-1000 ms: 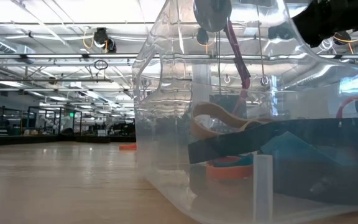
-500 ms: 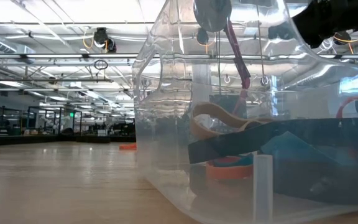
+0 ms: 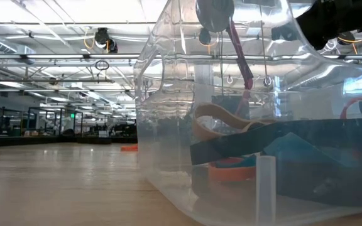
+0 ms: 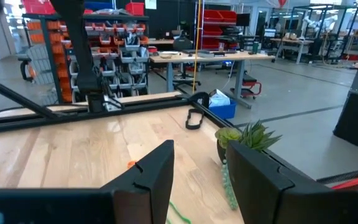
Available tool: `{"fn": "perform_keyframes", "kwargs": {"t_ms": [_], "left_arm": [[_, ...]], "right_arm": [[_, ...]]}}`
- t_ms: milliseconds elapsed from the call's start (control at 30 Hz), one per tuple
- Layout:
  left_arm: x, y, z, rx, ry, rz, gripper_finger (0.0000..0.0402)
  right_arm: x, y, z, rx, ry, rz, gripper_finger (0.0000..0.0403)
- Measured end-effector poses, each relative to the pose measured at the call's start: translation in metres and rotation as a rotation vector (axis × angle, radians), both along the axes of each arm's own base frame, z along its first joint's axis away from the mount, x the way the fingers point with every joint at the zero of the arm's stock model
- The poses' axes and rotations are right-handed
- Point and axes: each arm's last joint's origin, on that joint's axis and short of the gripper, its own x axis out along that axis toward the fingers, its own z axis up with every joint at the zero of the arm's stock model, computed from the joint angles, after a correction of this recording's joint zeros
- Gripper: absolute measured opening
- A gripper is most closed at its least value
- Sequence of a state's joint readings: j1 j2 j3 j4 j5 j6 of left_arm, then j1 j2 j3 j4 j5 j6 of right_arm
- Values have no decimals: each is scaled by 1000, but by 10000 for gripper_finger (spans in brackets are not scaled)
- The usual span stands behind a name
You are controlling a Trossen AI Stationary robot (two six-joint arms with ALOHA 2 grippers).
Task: Pick and place rubber bands into bin
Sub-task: Put the red rubber band into the transparent container
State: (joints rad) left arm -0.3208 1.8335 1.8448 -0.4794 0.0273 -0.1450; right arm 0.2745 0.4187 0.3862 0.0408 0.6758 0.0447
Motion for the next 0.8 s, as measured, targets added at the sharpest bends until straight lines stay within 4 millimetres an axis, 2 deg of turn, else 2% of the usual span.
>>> {"fn": "perform_keyframes", "kwargs": {"t_ms": [267,500,700,800], "left_arm": [[35,-36,-75,-57,188,38,0],[56,-44,-139,-121,368,112,0],[65,-49,-179,-142,476,132,0],[66,-49,-192,-142,522,149,0]], "right_arm": [[0,0,0,8,-2,16,144],[1,3,0,28,-5,105,144],[1,3,0,28,-5,104,144],[1,3,0,28,-5,104,144]]}}
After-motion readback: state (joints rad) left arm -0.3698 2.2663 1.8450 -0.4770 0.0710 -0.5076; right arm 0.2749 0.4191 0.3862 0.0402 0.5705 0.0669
